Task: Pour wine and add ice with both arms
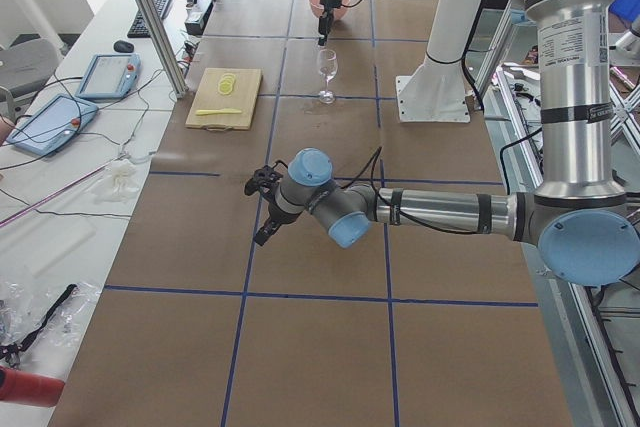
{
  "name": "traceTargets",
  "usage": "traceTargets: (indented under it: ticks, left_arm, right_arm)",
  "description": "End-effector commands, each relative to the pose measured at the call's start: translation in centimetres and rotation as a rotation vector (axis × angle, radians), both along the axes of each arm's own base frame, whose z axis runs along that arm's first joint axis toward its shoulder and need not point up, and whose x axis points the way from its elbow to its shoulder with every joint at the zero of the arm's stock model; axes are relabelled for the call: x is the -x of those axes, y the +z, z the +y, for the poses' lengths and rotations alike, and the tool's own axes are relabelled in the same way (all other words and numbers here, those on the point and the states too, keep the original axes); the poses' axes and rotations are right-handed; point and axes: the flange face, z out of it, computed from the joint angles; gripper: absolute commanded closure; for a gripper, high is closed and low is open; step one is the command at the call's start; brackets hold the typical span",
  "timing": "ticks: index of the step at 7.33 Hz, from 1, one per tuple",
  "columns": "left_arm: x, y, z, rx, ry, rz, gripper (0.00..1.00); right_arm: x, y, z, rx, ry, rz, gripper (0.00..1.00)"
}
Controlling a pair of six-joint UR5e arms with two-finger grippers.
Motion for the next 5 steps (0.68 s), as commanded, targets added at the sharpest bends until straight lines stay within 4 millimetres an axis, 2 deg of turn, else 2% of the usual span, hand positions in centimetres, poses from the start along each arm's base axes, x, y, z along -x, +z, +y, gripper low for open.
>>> traceTargets:
  ticks: [1,3,4,5]
  left_arm:
    - [0.0,-0.2,0.0,0.002,-0.021,0.018,0.00]
    - [0.0,0.2,0.0,0.008,-0.020,0.015,0.00]
    - [0.0,0.4,0.0,0.003,-0.015,0.008,0.00]
    - [0.0,0.6,0.0,0.007,-0.011,0.005,0.00]
  right_arm:
    - [0.6,0.5,-0.1,0.010,0.001,0.014,0.00]
    - [-0.6,0.8,-0.1,-0.001,-0.005,0.009,0.00]
    - [-2.9,3.4,-0.4,0.015,0.002,0.029,0.00]
    - [-6.5,6.4,-2.3,-0.006,-0.027,0.063,0.00]
